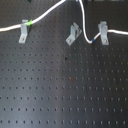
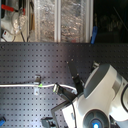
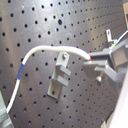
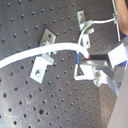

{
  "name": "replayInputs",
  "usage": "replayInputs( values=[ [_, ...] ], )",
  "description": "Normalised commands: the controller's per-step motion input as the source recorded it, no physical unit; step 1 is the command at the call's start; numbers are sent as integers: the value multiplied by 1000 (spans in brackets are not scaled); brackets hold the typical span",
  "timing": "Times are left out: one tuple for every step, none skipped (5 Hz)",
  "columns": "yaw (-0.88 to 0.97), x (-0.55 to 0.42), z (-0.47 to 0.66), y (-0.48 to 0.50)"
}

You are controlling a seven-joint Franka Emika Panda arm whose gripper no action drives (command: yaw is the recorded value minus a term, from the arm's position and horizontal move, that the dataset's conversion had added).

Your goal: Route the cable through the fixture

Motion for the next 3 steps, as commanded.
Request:
replayInputs(
  values=[
    [0, 67, 2, 29],
    [-9, -55, 101, 118],
    [-46, -188, 337, 3]
  ],
)
